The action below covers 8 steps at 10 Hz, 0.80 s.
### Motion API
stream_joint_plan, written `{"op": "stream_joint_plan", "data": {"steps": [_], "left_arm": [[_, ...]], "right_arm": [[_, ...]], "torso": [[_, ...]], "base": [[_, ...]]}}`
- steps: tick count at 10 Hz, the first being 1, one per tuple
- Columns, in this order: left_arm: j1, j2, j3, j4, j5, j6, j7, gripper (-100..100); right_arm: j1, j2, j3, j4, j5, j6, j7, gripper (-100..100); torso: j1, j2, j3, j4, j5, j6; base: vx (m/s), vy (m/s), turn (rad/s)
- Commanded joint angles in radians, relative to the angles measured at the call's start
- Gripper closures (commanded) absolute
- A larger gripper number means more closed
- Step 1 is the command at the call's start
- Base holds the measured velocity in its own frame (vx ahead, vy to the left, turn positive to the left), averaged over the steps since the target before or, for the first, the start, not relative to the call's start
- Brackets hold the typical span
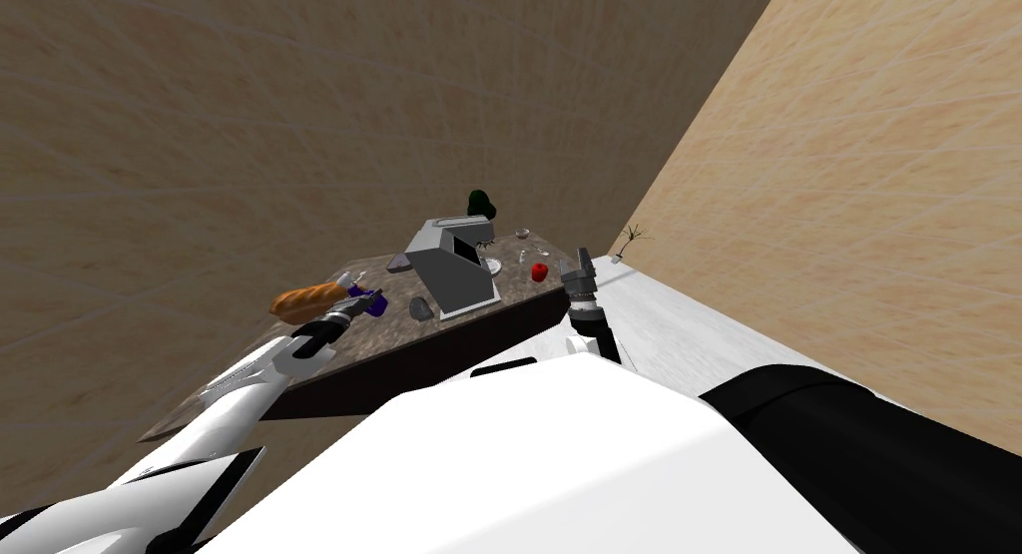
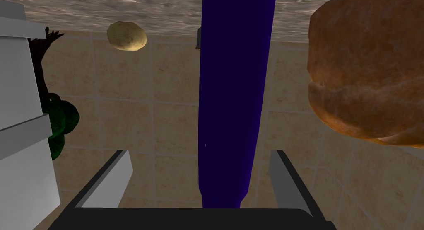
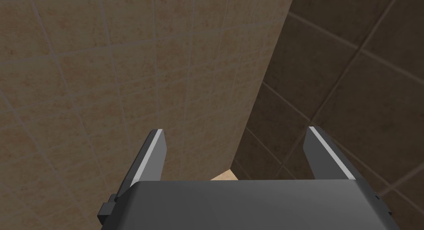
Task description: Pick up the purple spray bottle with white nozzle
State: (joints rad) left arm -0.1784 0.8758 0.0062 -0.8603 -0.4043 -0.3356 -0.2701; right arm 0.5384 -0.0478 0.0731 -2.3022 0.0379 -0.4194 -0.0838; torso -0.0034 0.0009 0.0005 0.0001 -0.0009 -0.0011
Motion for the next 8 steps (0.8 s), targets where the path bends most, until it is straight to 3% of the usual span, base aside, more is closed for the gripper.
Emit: {"op": "stream_joint_plan", "data": {"steps": [1,2,3,5,7,8], "left_arm": [[-0.009,0.0,0.001,0.047,0.0,-0.012,-0.002,-100],[-0.009,0.0,0.001,0.047,0.0,-0.012,-0.002,-100],[-0.051,0.011,-0.006,0.081,0.0,-0.055,0.0,-100],[-0.057,0.011,-0.006,0.135,0.0,-0.063,0.0,-100],[-0.055,0.009,-0.005,0.128,0.0,-0.06,-0.002,-100],[-0.056,0.009,-0.005,0.132,0.0,-0.062,-0.002,100]], "right_arm": [[0.0,0.0,0.0,0.0,0.0,0.0,0.0,0],[0.0,0.0,0.0,0.0,0.0,0.0,0.0,0],[0.0,0.0,0.0,0.0,0.0,0.0,0.0,0],[0.0,0.0,0.0,0.0,0.0,0.0,0.0,0],[0.0,0.0,0.0,0.0,0.0,0.0,0.0,0],[0.0,0.0,0.0,0.0,0.0,0.0,0.0,0]], "torso": [[0.0,0.0,0.0,0.0,0.0,0.0],[0.001,0.0,0.0,0.0,0.0,0.0],[0.003,0.0,0.0,0.0,0.001,0.0],[0.001,0.0,0.0,0.0,0.0,0.0],[0.003,0.0,0.0,0.0,0.001,0.0],[0.003,0.0,0.0,0.0,0.001,0.0]], "base": [[-0.002,-0.026,0.0],[0.0,0.0,0.0],[0.0,-0.033,0.026],[0.001,-0.037,0.006],[-0.002,-0.004,0.0],[0.0,0.0,0.0]]}}
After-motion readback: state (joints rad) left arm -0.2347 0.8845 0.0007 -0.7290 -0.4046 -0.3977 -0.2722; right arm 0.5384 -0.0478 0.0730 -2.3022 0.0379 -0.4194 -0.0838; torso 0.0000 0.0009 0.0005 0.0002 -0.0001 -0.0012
